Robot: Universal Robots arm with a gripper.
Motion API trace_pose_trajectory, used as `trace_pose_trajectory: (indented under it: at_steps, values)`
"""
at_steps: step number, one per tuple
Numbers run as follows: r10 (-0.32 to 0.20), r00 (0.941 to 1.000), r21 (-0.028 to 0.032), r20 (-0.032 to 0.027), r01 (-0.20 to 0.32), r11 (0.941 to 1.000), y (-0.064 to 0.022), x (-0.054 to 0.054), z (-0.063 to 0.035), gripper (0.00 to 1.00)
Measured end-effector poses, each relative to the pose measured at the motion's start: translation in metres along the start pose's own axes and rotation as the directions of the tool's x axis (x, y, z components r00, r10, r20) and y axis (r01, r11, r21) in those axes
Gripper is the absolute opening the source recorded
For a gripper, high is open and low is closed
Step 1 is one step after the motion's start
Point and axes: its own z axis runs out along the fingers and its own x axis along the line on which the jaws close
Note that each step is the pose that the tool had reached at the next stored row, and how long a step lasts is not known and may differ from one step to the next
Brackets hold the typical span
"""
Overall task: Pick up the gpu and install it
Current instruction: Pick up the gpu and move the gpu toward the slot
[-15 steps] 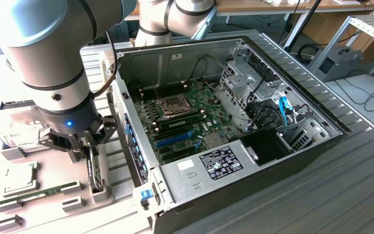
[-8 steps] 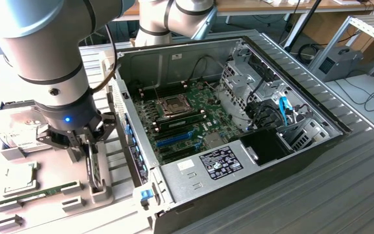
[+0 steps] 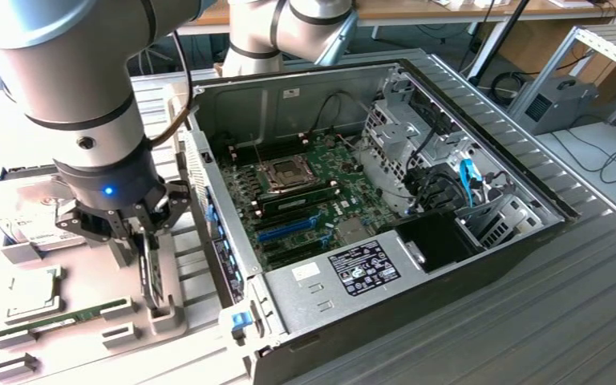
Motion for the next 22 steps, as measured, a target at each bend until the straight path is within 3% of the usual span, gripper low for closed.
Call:
trace_pose_trajectory:
  at_steps: [22]
  values:
    - [0.000,1.0000,0.0000,0.0000,0.000,1.0000,0.0002,-0.0001,-0.0059,0.26]
